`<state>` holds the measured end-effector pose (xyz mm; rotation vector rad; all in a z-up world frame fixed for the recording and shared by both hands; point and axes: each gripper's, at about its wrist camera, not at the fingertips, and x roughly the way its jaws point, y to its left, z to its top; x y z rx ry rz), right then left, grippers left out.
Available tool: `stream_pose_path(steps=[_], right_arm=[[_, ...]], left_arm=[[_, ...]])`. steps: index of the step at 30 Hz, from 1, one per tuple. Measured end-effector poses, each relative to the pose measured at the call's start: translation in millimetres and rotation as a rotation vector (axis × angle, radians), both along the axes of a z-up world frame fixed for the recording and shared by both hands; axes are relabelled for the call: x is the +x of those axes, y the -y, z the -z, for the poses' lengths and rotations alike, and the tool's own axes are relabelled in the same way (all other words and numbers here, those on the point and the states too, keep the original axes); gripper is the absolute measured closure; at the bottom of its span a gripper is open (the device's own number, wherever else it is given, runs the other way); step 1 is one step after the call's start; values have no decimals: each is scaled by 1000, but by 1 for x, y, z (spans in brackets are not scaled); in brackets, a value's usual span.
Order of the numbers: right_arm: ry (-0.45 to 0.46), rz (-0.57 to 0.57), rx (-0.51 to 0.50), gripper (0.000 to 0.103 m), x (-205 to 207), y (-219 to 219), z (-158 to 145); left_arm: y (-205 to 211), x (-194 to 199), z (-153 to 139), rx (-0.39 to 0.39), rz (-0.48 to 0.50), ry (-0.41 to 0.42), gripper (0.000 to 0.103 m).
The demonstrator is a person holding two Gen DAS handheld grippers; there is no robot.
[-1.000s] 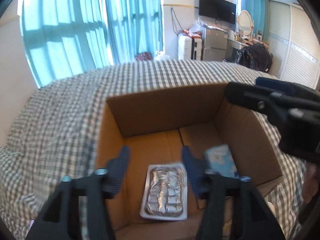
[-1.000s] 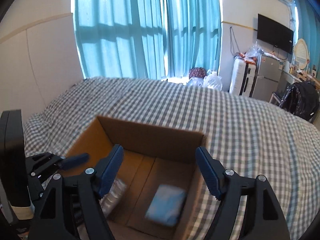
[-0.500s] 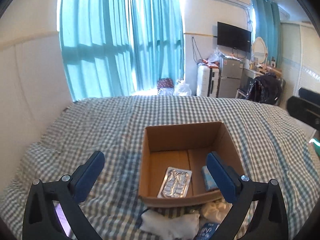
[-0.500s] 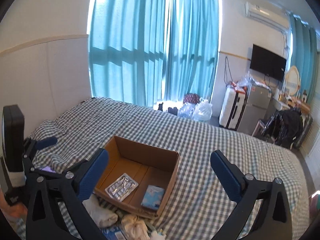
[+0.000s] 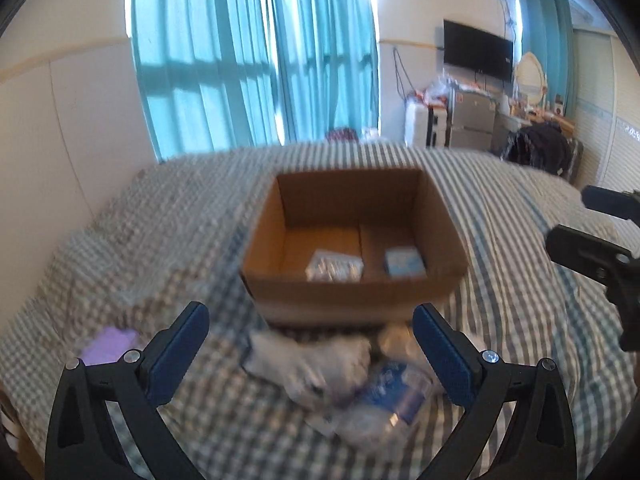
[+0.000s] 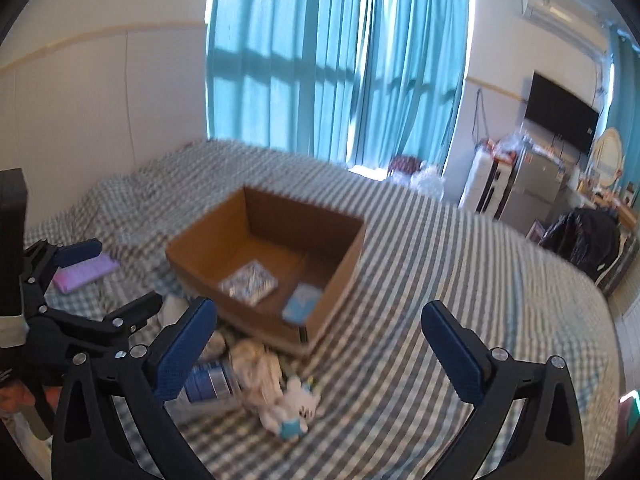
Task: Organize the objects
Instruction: 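Move both grippers back to the pile of items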
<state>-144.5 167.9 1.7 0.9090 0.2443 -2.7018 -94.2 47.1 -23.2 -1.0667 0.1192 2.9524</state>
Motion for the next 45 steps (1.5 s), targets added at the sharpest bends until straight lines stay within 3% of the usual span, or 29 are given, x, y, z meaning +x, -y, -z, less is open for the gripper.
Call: stream_pose_path(steps=[5, 9, 14, 17, 21, 25, 33, 38, 42, 45], right_arm=[[91, -5, -12, 0, -8, -11, 51], [167, 0, 15, 0, -10, -14, 90], [229, -49, 54, 0, -3, -1, 107], [253, -52, 54, 0, -2, 2, 111], [251, -27, 47, 0, -2, -2, 109], [266, -3, 36, 0, -6, -5, 112], [305, -16, 50, 1, -10, 3, 125], [345, -39, 72, 12, -13, 13, 139], [358, -59, 89, 40, -13, 18, 145], [345, -62, 98, 42, -8, 21, 142]], left_arm=[[-18, 4, 50, 10, 31, 120, 0], [-30, 10, 80, 3, 72, 163, 0], [-41, 7, 102, -26, 108, 190, 0], [-42, 8, 108, -33, 104, 172, 0], [-45, 11, 115, -5, 139, 173, 18], [-47, 14, 115, -31, 159, 160, 20], [-25, 27, 101, -9, 128, 186, 22], [-15, 33, 97, 6, 127, 192, 23], [-11, 38, 97, 24, 122, 200, 24], [-10, 40, 96, 24, 120, 203, 24]])
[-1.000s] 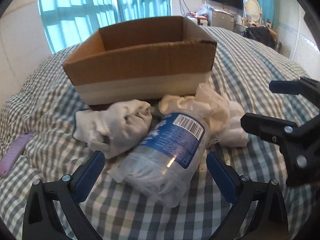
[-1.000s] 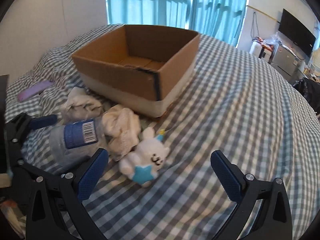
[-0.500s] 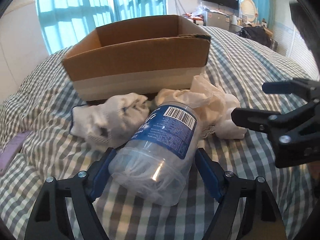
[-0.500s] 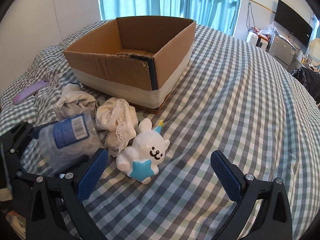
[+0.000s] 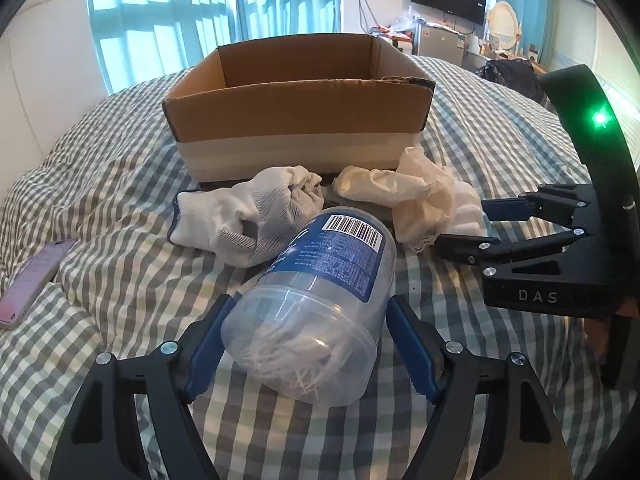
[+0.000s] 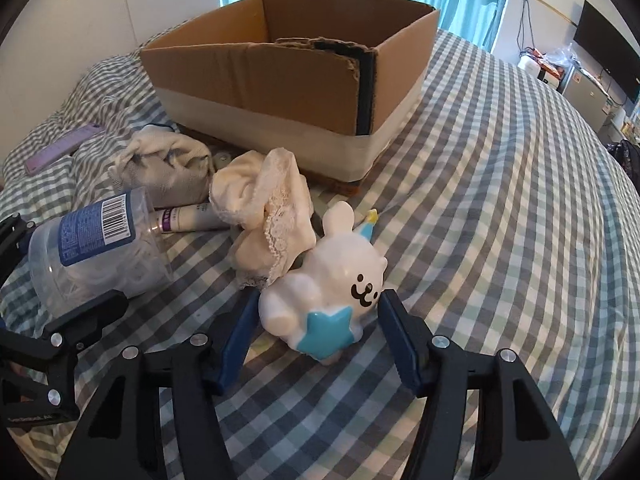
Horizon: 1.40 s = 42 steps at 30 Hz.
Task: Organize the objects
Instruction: 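Move both grippers back to the pile of items, then grasp the clear swab container with the left gripper while the right grasps the bunny toy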
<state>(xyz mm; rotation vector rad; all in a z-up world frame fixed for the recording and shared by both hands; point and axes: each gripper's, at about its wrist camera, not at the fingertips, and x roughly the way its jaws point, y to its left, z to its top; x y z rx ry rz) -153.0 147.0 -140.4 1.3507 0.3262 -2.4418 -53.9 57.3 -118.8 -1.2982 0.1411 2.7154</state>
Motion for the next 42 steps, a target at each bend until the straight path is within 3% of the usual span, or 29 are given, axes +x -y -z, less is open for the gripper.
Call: stream_pose_path(steps=[12, 24, 42], right_arm=[[-37, 45, -22, 42, 44, 8, -9], [-75, 92, -148, 42, 98, 8, -30], [-155, 72, -140, 42, 118, 11, -69]], left_arm=[[13, 14, -2, 34, 6, 20, 27], [28, 35, -17, 61, 3, 9, 29], [30, 45, -47, 99, 12, -39, 34]])
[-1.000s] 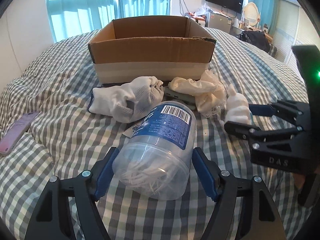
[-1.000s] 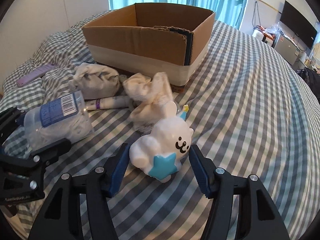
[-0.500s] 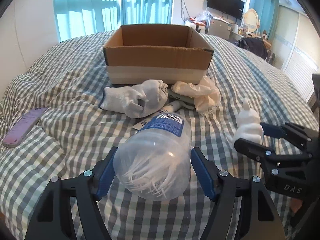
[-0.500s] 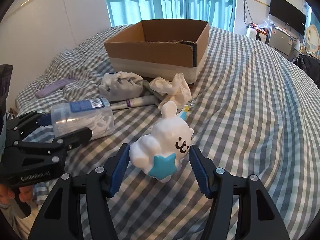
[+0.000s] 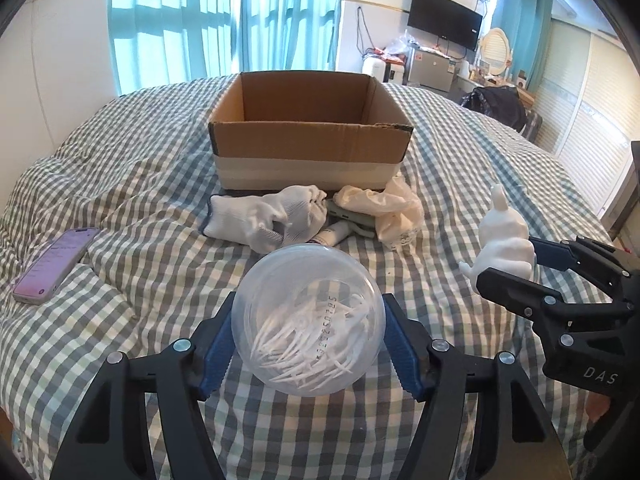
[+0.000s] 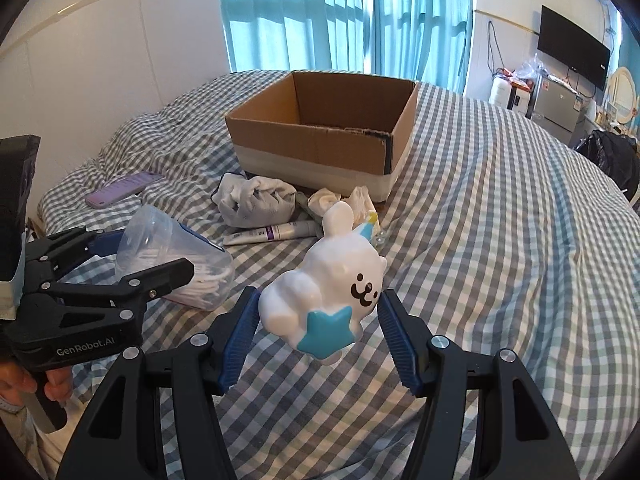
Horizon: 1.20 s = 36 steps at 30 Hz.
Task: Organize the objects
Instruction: 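Grasp the clear swab container with the left gripper while the right grasps the bunny toy, then lower both items into the box and open both grippers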
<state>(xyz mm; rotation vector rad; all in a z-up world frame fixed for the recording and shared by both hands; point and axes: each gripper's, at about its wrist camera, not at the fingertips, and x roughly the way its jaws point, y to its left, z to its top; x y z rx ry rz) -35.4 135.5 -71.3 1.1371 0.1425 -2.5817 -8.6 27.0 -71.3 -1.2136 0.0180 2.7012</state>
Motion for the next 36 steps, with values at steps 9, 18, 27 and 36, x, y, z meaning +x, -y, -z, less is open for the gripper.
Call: stream_pose_path(steps=[9, 18, 27, 36], right_arm=[[-82, -23, 43, 42, -19, 4, -41], [-185, -27, 66, 42, -64, 7, -95], [-225, -49, 64, 42, -127, 21, -121], [-266, -67, 76, 42, -212, 25, -135]], left_arm=[[3, -23, -37, 8, -4, -80, 35], [9, -75, -91, 29, 7, -201, 36], [6, -143, -114, 37, 4, -257, 36], [3, -215, -108, 41, 28, -257, 36]])
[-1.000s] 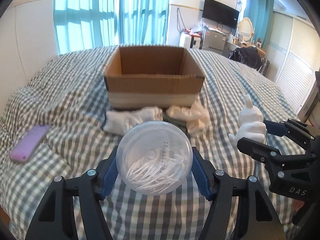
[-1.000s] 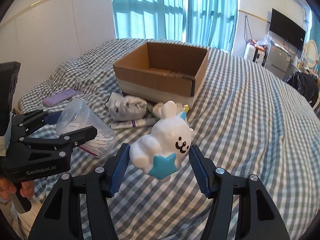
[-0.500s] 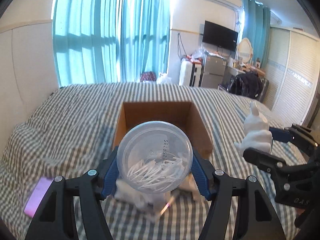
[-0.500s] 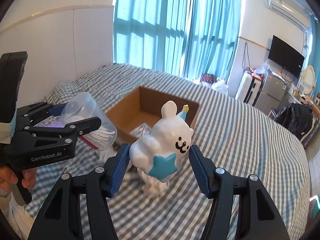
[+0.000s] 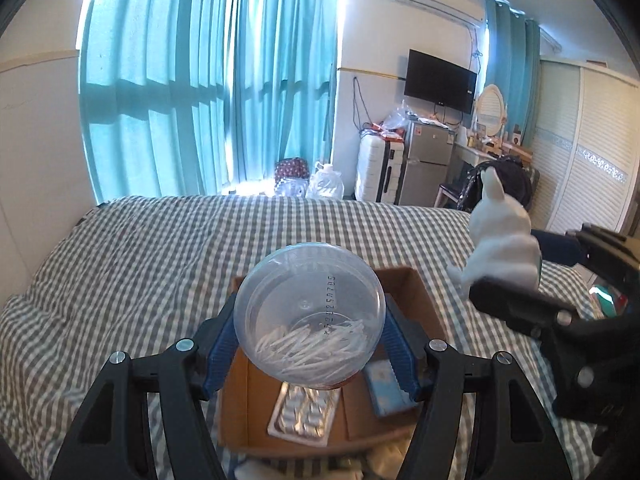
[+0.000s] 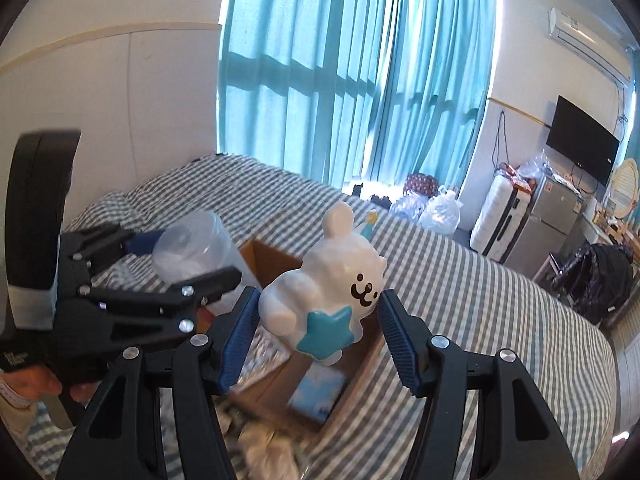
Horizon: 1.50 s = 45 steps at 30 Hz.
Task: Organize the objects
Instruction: 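Lower both items into the box and open both grippers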
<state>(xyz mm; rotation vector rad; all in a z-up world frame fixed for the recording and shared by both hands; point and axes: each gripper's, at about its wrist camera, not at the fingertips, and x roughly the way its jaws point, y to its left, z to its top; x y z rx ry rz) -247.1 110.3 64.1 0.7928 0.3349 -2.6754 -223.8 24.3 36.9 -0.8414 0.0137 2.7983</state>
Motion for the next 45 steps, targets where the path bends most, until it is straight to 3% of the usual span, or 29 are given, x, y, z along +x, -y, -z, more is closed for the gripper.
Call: stream_pose_path(steps=[5, 10, 16, 23, 26, 28, 29, 31, 37, 39, 45], right_arm=[[31, 0, 10, 42, -41, 4, 22], [110, 14, 0, 43, -73, 1, 69], [177, 22, -12, 42, -90, -8, 103], [220, 35, -51, 42, -92, -17, 116], [197, 51, -70, 39, -84, -20, 109], [177, 67, -96, 23, -79, -23, 100], [167, 87, -115, 21, -75, -27, 93], [157, 100, -132, 19, -69, -30, 82], [86, 124, -94, 13, -23, -36, 35], [60, 127, -82, 13, -3, -37, 17], [2, 138, -69, 9, 54, -41, -24]], left_arm=[[-2, -32, 20, -21, -1, 24, 36], [-7, -49, 55, -63, 0, 76, 36], [-2, -64, 89, -72, -9, 145, 36], [0, -65, 102, -73, -1, 183, 36], [0, -64, 99, -59, -1, 186, 36], [1, -57, 90, -44, -4, 160, 35], [2, -56, 85, -42, -7, 156, 29], [3, -52, 76, -40, -11, 147, 22], [4, -25, 36, -34, -28, 100, 20], [5, -12, 21, -31, -36, 77, 7], [8, 36, -21, -29, -62, 3, 1]])
